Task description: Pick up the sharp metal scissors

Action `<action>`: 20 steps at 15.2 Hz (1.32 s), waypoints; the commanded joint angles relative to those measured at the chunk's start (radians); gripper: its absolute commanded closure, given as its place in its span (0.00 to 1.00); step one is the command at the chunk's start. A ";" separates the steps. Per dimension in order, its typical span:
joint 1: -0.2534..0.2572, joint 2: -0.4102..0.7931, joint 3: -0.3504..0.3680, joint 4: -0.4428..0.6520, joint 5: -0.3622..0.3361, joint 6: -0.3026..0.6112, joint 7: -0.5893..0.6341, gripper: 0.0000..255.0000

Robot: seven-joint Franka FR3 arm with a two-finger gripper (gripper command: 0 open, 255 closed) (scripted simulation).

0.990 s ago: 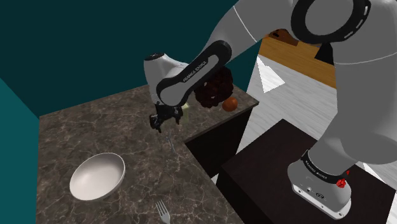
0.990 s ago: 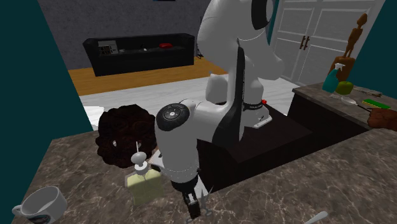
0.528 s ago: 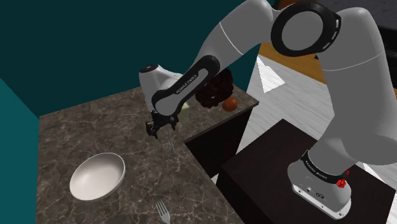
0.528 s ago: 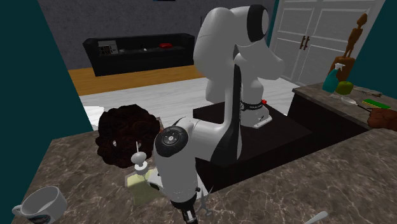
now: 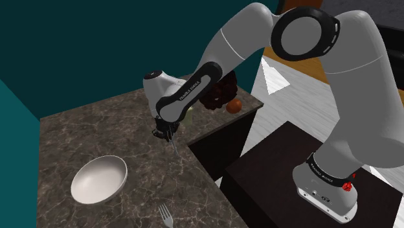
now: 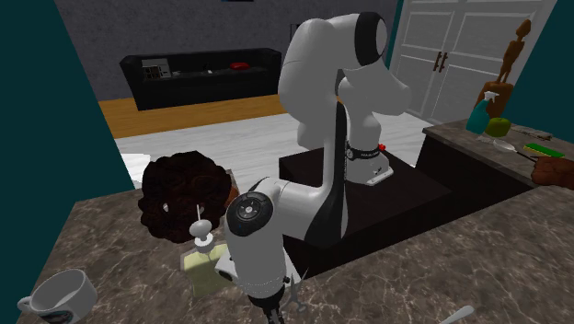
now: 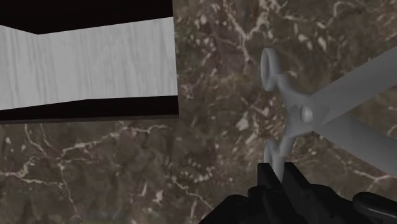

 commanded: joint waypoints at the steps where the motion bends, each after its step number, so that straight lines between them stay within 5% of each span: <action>1: 0.000 0.000 0.000 0.000 0.000 0.000 0.000 1.00; 20: -0.026 -0.135 0.036 -0.016 0.042 -0.117 -0.023 1.00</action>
